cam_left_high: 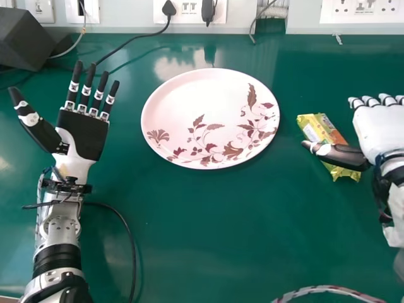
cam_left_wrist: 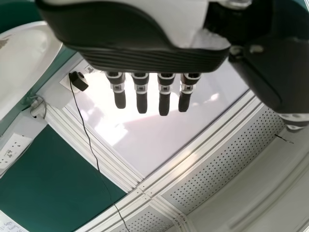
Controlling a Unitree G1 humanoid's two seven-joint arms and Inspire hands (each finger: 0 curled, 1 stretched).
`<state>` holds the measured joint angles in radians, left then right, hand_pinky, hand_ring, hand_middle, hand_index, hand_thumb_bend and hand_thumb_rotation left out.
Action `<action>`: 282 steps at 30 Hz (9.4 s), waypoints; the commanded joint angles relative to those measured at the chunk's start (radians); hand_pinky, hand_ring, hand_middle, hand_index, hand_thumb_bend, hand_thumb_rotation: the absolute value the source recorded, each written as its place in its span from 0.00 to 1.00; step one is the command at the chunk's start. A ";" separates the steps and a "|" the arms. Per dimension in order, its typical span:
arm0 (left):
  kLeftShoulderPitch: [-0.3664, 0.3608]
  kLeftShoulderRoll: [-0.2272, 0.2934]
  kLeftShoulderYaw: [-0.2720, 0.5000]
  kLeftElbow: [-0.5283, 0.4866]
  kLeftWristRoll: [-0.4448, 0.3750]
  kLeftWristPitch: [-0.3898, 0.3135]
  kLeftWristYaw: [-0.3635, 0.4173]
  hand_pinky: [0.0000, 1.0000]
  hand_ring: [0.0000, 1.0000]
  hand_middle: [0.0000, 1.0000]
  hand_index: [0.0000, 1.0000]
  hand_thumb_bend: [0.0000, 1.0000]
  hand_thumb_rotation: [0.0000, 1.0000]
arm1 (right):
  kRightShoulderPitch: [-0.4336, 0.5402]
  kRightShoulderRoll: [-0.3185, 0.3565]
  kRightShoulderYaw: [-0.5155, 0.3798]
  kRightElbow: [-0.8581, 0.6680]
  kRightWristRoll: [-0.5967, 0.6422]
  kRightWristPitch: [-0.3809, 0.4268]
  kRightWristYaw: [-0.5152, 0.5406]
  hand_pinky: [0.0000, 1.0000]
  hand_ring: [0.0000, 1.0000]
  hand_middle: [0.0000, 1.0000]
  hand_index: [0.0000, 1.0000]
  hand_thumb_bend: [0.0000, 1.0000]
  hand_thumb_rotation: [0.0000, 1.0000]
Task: Pick up biscuit and place it in the plate
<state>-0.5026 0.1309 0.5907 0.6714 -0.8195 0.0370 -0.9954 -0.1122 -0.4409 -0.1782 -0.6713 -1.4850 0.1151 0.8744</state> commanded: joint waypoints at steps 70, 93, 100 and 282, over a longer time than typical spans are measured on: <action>0.066 -0.028 -0.007 0.054 -0.032 0.130 -0.007 1.00 0.98 0.98 0.98 1.00 0.60 | -0.125 -0.168 0.207 0.469 0.040 0.144 -0.112 0.89 1.00 1.00 1.00 1.00 0.02; 0.072 -0.039 -0.004 0.035 -0.064 0.153 -0.011 1.00 0.96 1.00 0.99 1.00 0.48 | -0.147 -0.201 0.296 0.511 -0.038 0.233 -0.083 0.86 1.00 1.00 1.00 1.00 0.00; 0.071 -0.046 -0.001 0.035 -0.066 0.146 -0.002 1.00 0.94 0.99 0.98 1.00 0.45 | -0.125 -0.207 0.311 0.507 -0.071 0.234 -0.116 0.83 1.00 1.00 1.00 1.00 0.00; 0.067 -0.054 0.048 0.008 -0.204 0.304 0.197 1.00 0.87 0.94 0.87 0.97 0.32 | -0.249 -0.208 0.095 0.012 0.011 0.098 0.328 0.35 0.40 0.48 0.55 0.50 0.00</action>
<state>-0.5033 0.1117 0.6372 0.6211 -1.0380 0.3324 -0.7885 -0.3400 -0.6572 -0.0814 -0.6422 -1.4713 0.2182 1.1979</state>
